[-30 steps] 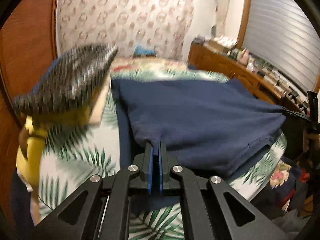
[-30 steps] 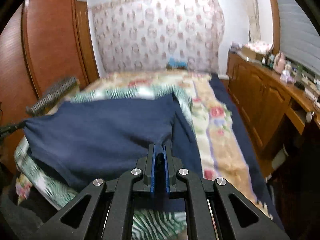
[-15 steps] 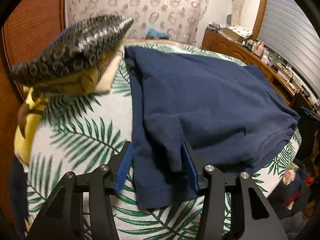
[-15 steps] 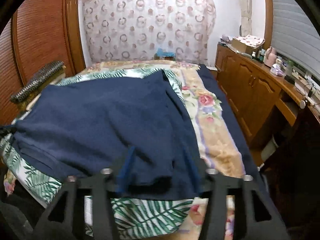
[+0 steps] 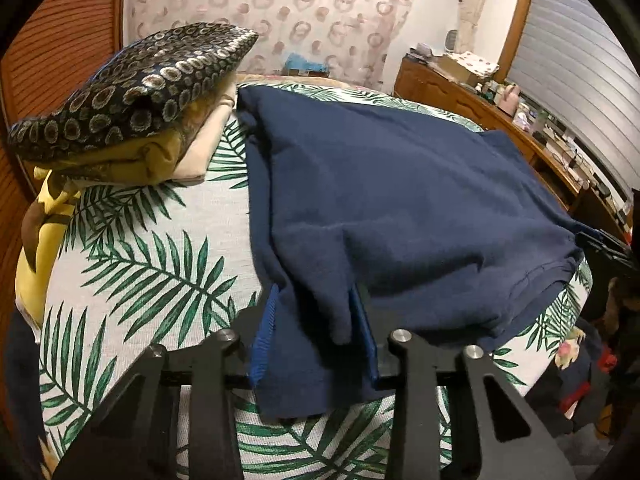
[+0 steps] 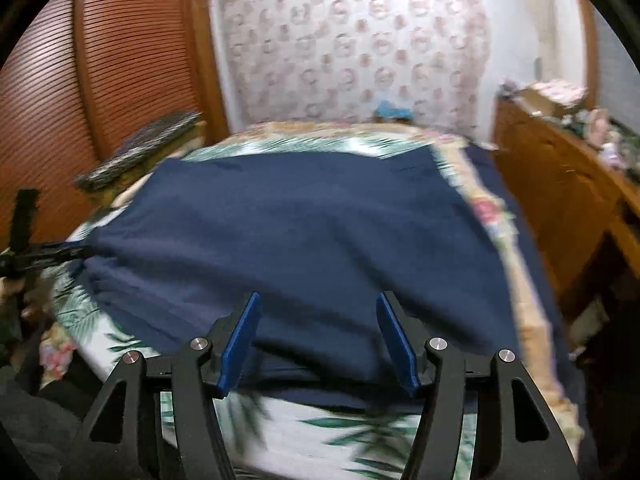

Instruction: Fold small clothes

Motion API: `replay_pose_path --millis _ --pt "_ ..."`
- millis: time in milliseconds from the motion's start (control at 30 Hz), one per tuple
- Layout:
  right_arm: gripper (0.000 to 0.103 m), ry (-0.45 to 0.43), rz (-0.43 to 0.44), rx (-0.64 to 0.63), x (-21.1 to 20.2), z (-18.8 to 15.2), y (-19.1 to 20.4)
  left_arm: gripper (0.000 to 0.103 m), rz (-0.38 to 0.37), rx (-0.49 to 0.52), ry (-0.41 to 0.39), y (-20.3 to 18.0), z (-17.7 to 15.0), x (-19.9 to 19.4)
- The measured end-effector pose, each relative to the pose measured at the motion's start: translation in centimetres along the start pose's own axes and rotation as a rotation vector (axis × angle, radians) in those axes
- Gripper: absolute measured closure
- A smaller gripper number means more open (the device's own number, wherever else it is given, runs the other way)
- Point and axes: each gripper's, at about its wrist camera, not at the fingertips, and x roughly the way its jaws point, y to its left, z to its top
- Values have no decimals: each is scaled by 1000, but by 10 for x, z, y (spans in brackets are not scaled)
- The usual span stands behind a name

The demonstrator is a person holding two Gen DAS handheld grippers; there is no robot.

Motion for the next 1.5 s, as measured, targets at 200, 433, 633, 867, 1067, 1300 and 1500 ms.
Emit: replay_pose_path --millis 200,433,633,867,1067,1300,1500 --pt "40 61 -22 -30 25 -6 -4 92 -48 18 -60 -10 2 -12" --pt "40 59 8 19 16 -4 -20 93 -124 49 -170 -37 31 -43" --pt "40 47 -43 55 6 -11 -21 93 -202 103 -209 -70 63 -46" --pt "40 19 -88 93 -3 -18 -18 93 -279 186 -226 -121 94 -43" --pt "40 -17 -85 120 -12 -31 -15 93 -337 262 -220 -167 116 -41" --pt "40 -68 -93 141 -32 -46 -9 93 -404 341 -200 -223 135 -35" --pt "40 -108 -109 132 -51 -58 -4 93 -444 403 -178 -268 143 -28"
